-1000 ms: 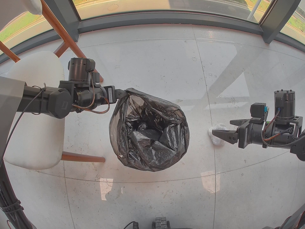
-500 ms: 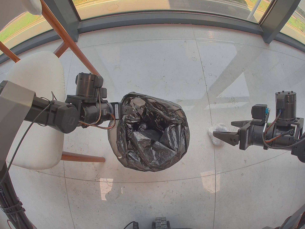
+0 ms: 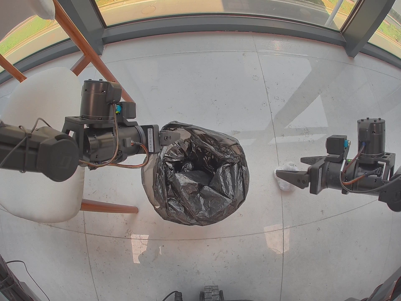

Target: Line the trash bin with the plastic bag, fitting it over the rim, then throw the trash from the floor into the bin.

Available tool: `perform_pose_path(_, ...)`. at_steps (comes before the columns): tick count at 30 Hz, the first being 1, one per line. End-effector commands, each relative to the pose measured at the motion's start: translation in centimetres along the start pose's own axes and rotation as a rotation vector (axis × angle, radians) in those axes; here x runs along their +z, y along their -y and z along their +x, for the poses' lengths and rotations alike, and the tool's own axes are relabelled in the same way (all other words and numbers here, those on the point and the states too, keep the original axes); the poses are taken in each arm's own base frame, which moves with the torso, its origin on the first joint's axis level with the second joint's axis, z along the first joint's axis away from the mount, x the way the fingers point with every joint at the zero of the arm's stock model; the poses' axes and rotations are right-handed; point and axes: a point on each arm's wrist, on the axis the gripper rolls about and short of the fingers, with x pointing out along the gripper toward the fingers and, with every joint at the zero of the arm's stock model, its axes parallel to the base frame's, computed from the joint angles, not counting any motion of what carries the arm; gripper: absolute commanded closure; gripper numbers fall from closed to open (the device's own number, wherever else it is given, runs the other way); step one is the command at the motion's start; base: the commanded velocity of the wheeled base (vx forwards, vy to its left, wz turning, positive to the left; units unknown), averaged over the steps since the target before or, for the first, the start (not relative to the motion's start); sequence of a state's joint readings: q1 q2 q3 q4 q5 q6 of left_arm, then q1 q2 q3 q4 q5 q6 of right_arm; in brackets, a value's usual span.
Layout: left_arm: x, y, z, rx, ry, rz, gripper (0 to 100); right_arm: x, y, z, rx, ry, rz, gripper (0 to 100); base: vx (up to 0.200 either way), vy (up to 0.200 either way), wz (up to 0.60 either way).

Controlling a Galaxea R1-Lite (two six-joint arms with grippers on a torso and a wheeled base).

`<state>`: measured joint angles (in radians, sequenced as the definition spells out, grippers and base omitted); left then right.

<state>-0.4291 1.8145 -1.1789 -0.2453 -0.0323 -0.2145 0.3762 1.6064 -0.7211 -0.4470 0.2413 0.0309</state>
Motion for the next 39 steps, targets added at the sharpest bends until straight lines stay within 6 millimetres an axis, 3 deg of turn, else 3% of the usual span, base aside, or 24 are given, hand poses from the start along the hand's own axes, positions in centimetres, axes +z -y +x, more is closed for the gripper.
perform_pose_path(1, -0.8, 2.1, -4.0, -0.065, 0.008, 0.020, 0, 0.7, -0.1, 4.2, 0.002, 0.000, -0.017, 0, 0.000, 0.000, 0.00)
perform_pose_path(5, -2.1, 2.5, -4.1, -0.074, -0.035, -0.066, 0, 0.7, -0.2, 8.3, -0.003, -0.024, -0.024, 0, 0.000, 0.000, 0.00)
perform_pose_path(10, -1.6, 2.7, -4.3, -0.085, -0.018, -0.089, 0, 2.2, -0.2, 12.0, -0.027, 0.020, -0.029, 0, 0.000, 0.000, 0.00)
perform_pose_path(16, -1.7, 2.6, -4.1, -0.081, -0.024, -0.103, 0, 2.6, -0.7, 14.6, -0.008, 0.031, -0.031, 0, 0.000, 0.000, 0.00)
perform_pose_path(29, -1.6, 2.5, -4.0, -0.082, -0.021, -0.104, 0, 3.1, 0.1, 17.4, -0.046, 0.061, -0.030, 0, 0.000, 0.000, 0.00)
perform_pose_path(39, -0.9, 2.7, -4.0, -0.104, 0.057, -0.103, 0, 5.2, 3.6, 18.8, -0.170, 0.151, -0.011, 0, 0.000, 0.000, 0.00)
